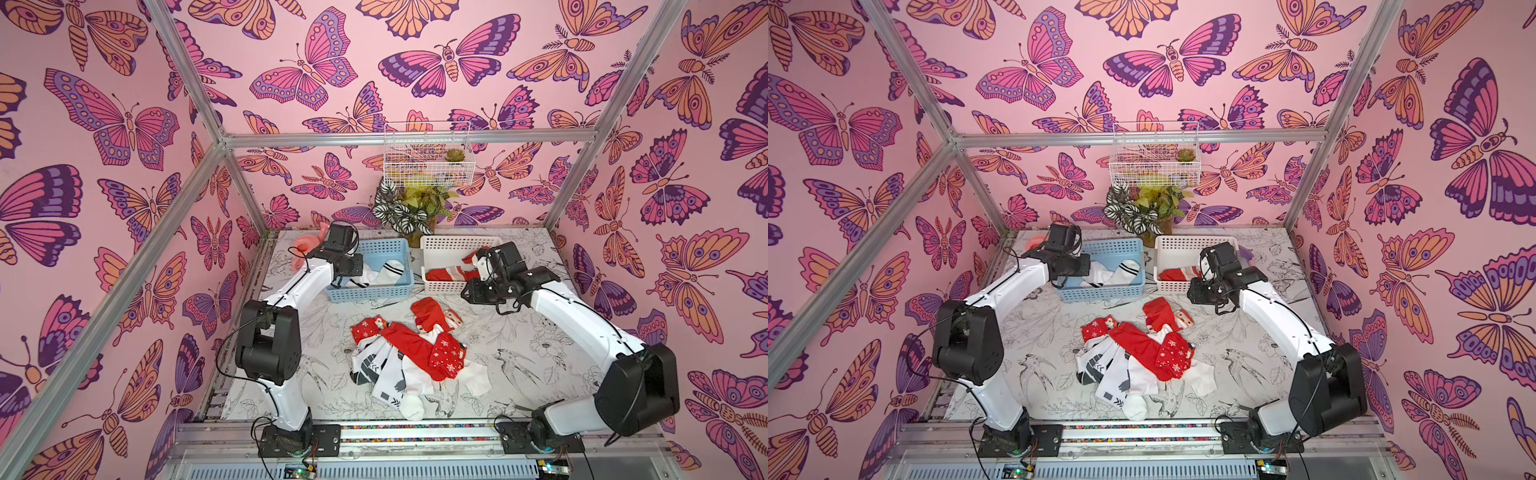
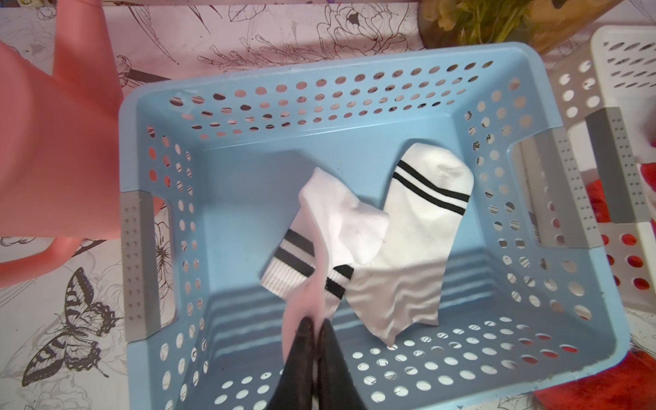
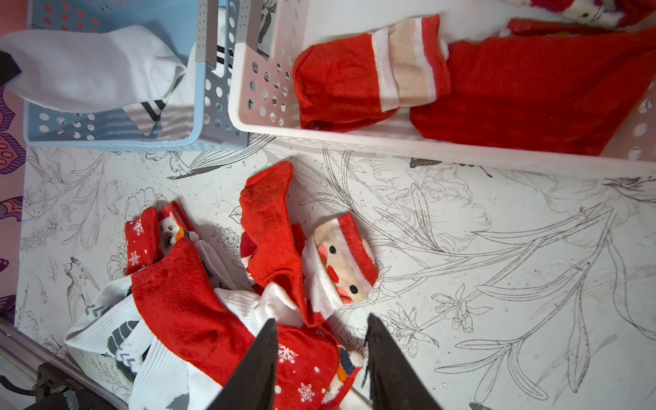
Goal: Sort the socks into the basket by color
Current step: Place the sock in the bin.
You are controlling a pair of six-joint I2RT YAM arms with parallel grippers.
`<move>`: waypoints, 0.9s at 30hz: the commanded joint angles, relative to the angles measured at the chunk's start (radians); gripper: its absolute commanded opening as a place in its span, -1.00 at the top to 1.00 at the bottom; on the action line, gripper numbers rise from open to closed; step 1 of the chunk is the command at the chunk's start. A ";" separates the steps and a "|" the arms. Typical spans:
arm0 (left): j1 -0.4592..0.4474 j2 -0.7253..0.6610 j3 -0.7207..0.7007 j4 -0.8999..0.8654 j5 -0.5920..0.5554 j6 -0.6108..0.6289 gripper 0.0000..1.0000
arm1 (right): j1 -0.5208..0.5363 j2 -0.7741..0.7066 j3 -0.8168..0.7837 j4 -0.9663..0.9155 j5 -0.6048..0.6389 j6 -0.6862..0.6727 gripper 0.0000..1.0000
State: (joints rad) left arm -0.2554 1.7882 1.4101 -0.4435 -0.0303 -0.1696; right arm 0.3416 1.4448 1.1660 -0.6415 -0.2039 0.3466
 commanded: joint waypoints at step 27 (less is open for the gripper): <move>0.024 -0.171 -0.059 -0.059 0.012 -0.034 0.49 | 0.007 -0.063 -0.015 -0.042 -0.053 -0.001 0.13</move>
State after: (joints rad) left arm -0.2394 1.6554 1.3605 -0.4576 -0.0578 -0.1867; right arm 0.3420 1.4254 1.1641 -0.6476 -0.2478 0.3466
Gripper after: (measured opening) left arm 0.252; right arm 0.436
